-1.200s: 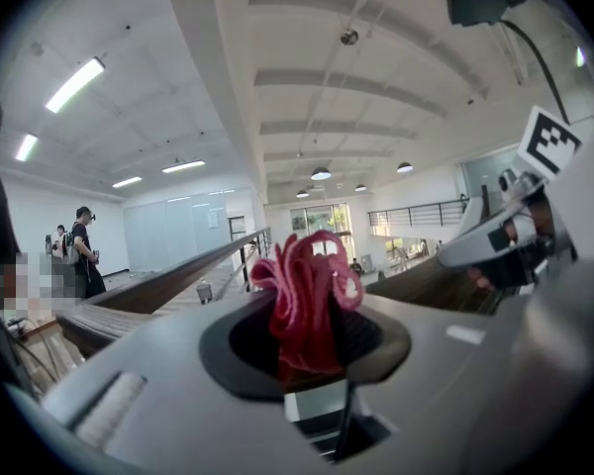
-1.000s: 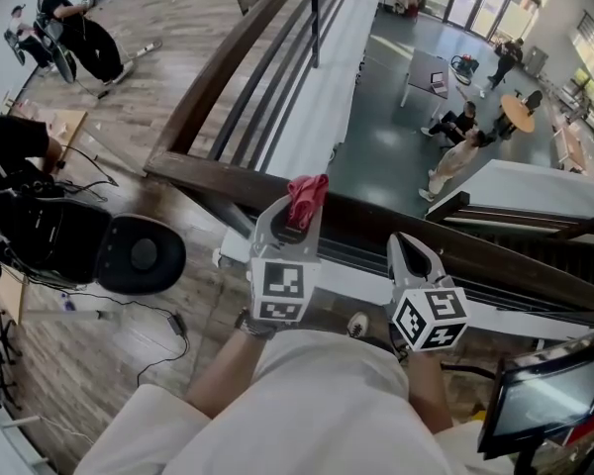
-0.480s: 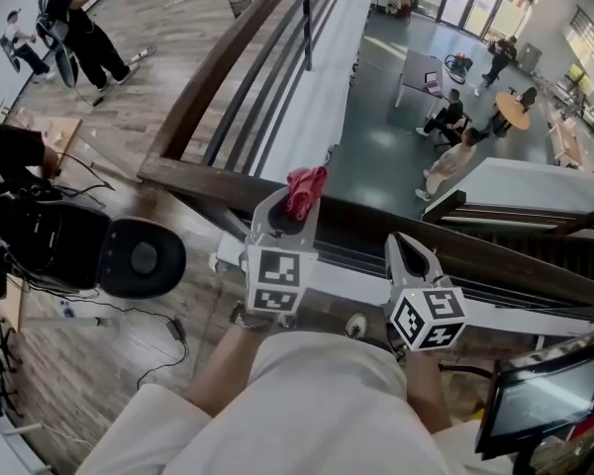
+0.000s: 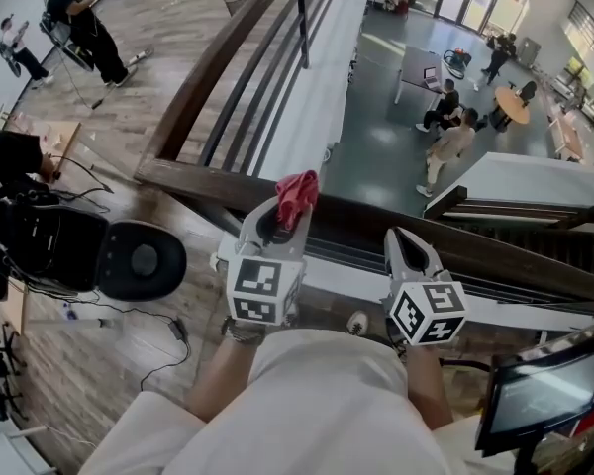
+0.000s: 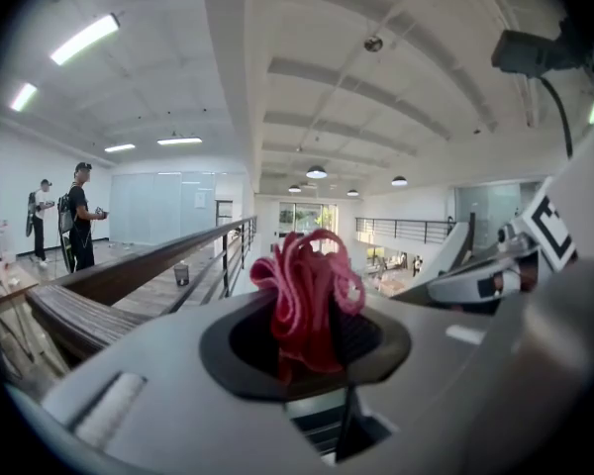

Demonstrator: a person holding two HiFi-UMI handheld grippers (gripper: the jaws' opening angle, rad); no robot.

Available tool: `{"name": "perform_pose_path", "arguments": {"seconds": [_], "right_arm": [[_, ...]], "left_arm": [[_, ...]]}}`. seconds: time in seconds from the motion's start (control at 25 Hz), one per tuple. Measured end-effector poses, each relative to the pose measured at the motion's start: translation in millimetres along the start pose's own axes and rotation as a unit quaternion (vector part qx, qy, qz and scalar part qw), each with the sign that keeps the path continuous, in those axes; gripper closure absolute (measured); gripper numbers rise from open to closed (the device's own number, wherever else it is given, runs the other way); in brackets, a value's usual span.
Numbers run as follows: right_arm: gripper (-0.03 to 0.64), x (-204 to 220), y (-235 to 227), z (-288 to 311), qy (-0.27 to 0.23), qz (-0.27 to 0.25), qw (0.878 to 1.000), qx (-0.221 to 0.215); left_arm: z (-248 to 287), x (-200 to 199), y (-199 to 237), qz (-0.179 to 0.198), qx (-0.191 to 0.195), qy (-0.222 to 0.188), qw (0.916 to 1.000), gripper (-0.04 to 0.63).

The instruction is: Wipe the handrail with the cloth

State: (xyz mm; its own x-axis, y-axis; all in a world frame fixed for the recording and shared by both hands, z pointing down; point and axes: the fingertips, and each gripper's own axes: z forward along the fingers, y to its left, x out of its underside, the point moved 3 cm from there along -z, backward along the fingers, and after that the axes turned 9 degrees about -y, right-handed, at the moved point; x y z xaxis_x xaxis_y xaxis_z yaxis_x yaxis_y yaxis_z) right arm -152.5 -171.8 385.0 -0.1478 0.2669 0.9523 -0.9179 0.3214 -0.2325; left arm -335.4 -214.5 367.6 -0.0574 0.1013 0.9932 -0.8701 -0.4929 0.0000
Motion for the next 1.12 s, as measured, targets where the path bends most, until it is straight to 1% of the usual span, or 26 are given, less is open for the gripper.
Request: {"name": "perform_pose_path", "arguments": {"seconds": [0.08, 0.16, 0.32, 0.6, 0.8, 1.12], "right_arm": [[0.614, 0.5, -1.6, -1.8, -0.001, 0.0, 1.0, -0.001], [0.614, 1.5, -1.7, -2.1, -0.002, 0.001, 1.0, -0.004], [0.614, 6.6, -2.1, -2.6, 0.0, 0.004, 1.0, -0.006], [0.614, 7.1, -13.8, -7.2, 0.001, 0.006, 1.0, -0.003], [0.614, 8.0, -24.7, -12.4, 0.002, 0.006, 1.0, -0.002], [0.614, 2.7, -50.5, -32.9, 0.006, -0.01, 1.0, -0.003]], "left_arm": [[5.2, 1.5, -10.1, 0.014, 0.009, 0.021, 0.9996, 0.476], [7.4, 4.0, -14.8, 0.025, 0.011, 0.032, 0.9991, 0.476], [6.1, 9.4, -22.4, 0.028, 0.025, 0.038, 0.9986, 0.477], [9.3, 16.7, -65.7, 0.032, 0.074, 0.043, 0.9958, 0.477], [13.0, 23.0, -85.7, 0.017, 0.088, 0.051, 0.9947, 0.477], [21.5, 20.1, -105.0, -0.005, 0.078, 0.05, 0.9957, 0.477]]}}
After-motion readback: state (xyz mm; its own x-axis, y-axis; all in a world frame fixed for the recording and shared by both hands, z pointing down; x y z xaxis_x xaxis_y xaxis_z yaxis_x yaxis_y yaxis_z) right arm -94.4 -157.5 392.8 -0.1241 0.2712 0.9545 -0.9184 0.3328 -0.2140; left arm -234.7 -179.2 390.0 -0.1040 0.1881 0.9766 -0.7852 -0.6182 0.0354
